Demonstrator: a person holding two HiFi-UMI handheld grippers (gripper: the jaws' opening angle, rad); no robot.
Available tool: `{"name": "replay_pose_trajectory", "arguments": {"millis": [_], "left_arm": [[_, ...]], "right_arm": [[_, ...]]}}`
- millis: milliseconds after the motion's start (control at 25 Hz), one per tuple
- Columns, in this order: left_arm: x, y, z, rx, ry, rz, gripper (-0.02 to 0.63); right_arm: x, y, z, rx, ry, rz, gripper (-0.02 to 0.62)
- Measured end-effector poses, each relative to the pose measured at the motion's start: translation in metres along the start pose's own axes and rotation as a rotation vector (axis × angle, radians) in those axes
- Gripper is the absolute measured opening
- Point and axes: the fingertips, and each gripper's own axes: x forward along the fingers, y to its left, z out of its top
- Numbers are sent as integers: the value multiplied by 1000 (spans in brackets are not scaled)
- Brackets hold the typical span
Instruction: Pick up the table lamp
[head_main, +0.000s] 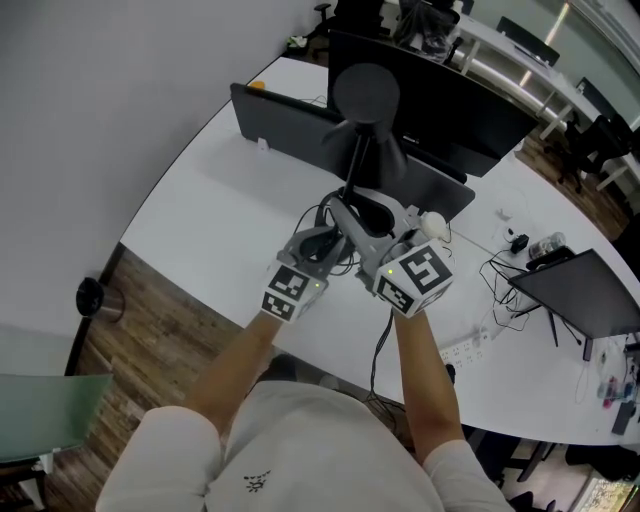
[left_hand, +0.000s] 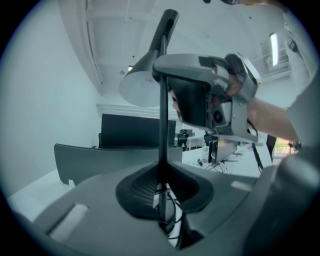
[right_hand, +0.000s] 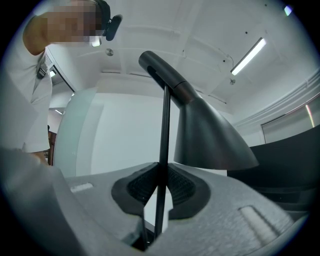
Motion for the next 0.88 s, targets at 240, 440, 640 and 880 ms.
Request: {"name": "replay_pose_trajectory", "arguments": {"millis": [240,440,640,880], "left_arm": [[-9,-7,3,-5,17,-11,49],[-19,-12,8,-8,28,-6,49],[-21,-15,6,-5,27,-11,49],[-19,-16,1,-19,32,-12,49]], "right_arm": [[-2,8,8,15,-1,5,48],[-6,12,13,37,-10,9,49],[-10,14,14,49,-15,13,49],[-9,13,7,52,5,15,48]]}}
